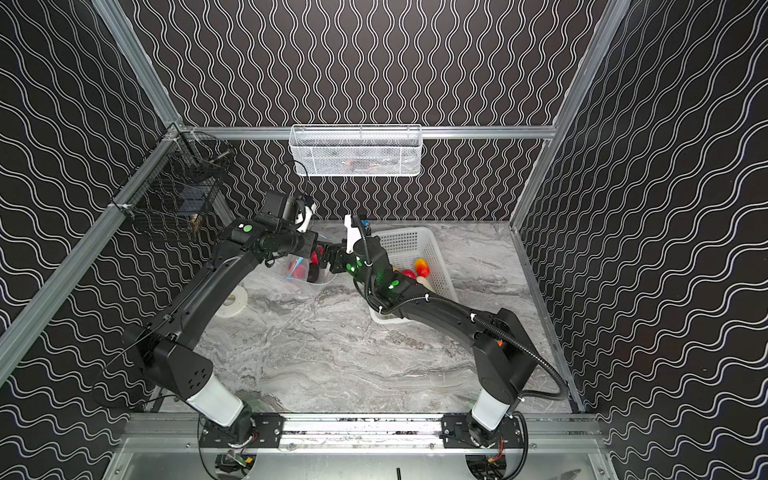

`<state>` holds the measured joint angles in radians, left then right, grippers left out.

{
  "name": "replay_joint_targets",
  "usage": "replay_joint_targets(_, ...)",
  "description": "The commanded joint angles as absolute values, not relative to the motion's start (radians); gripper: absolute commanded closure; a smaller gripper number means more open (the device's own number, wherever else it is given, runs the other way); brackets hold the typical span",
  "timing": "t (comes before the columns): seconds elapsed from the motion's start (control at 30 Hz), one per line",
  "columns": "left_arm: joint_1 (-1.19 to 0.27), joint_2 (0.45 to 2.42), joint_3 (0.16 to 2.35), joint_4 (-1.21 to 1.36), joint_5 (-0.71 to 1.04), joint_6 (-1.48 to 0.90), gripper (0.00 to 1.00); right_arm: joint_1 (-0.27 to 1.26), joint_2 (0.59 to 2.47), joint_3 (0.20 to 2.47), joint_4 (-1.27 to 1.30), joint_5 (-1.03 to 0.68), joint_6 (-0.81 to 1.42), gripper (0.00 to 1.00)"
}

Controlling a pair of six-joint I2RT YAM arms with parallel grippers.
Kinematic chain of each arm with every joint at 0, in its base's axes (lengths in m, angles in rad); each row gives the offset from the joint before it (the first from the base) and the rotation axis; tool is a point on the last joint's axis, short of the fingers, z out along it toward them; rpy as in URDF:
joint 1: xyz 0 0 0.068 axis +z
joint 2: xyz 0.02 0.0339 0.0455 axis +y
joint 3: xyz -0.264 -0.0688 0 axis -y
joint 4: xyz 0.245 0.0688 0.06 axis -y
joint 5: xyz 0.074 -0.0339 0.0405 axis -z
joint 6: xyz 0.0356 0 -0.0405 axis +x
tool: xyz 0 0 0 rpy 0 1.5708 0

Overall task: Place the food in the zip-top bag and seal the zipper
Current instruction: 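Open the right gripper to release the avocado into the bag, then move the open right gripper back over the basket above the green cabbage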

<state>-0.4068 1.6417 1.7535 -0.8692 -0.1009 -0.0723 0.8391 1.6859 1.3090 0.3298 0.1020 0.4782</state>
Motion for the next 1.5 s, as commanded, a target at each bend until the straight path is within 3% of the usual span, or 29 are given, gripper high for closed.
replay_joint_targets(0.0, -0.408, 1.646, 1.758, -0.866, -0.098, -0.072, 1.00, 0.842, 1.668, 1.312, 0.355, 0.085, 0.483, 0.01)
replay_joint_targets(0.37, -0.408, 1.632, 1.742, -0.858, -0.109, -0.069, 1.00, 0.842, 1.654, 1.321, 0.306, 0.079, 0.483, 0.01)
replay_joint_targets(1.2, -0.405, 1.622, 1.733, -0.853, -0.107, -0.067, 1.00, 0.825, 1.496, 1.234, 0.081, 0.361, 0.475, 0.01)
replay_joint_targets(1.47, -0.406, 1.618, 1.726, -0.851, -0.107, -0.066, 1.00, 0.791, 1.474, 1.194, 0.035, 0.366, 0.500, 0.01)
